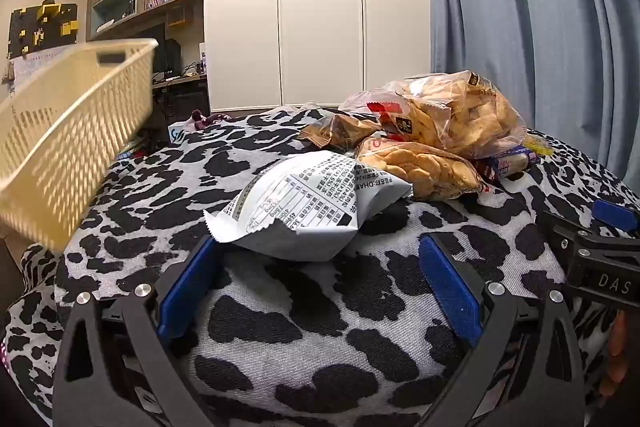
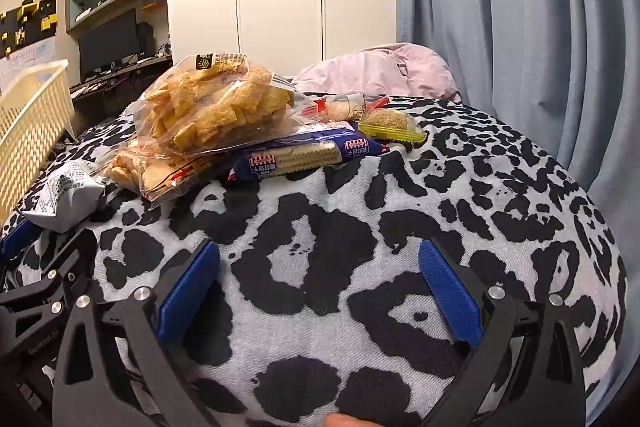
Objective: Organize snacks
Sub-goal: 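Move the left gripper toward the white printed snack bag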
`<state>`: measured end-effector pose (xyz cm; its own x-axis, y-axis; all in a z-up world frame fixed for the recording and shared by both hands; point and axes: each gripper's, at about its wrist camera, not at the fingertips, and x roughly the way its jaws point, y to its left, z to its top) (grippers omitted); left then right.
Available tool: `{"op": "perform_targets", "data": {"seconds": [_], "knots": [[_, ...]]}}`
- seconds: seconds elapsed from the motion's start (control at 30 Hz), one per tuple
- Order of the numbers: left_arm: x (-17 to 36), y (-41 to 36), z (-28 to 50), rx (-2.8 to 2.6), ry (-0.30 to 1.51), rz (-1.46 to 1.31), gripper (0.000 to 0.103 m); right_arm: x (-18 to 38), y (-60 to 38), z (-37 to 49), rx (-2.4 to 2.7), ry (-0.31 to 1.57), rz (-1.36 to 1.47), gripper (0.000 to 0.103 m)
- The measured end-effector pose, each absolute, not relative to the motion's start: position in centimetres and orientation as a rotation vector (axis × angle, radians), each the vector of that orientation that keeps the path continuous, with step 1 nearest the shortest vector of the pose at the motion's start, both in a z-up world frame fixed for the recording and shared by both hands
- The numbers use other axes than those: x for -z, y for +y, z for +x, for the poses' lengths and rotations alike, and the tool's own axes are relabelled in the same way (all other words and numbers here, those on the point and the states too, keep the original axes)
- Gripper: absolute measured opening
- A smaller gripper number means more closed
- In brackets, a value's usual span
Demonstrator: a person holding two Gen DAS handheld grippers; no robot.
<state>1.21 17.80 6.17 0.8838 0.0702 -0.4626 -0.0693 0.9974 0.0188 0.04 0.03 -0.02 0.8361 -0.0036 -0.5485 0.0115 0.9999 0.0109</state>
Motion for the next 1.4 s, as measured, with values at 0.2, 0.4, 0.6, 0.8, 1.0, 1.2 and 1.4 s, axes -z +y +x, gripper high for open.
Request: {"op": "perform_targets", "data": {"seconds": [0.2,0.4,0.6,0.8,1.0,1.2,1.4], "knots": [[-6.15,17.81,1.20,-0.073,0.482,0.001,0.101,0.01,-0.02,0.07,0.007,0.579,0.018,0.098],[-6.27,17.69,1.21,-0.075,0.483,0.003,0.101,0.01,-0.01,0.05,0.007,0.577,0.018,0.098],[-6.18,17.79,1.23,-0.073,0.483,0.002,0.101,-0.01,-0.02,0.04,0.007,0.576,0.018,0.098],[-6.20,17.77,1.28,-0.073,0.484,0.002,0.101,-0.16,0.24,-0.18,0.007,0.581,0.017,0.098],[-6.26,17.75,1.25,-0.074,0.485,0.002,0.101,-0.24,0.10,-0.10,0.002,0.598,0.017,0.098],[-6.12,17.72,1.11,-0.073,0.484,0.002,0.101,-0.30,0.16,0.32,0.007,0.612,0.016,0.098],[-5.91,17.66,0.89,-0.078,0.461,0.002,0.101,-0.35,0.23,0.37,0.005,0.617,0.016,0.098]]}}
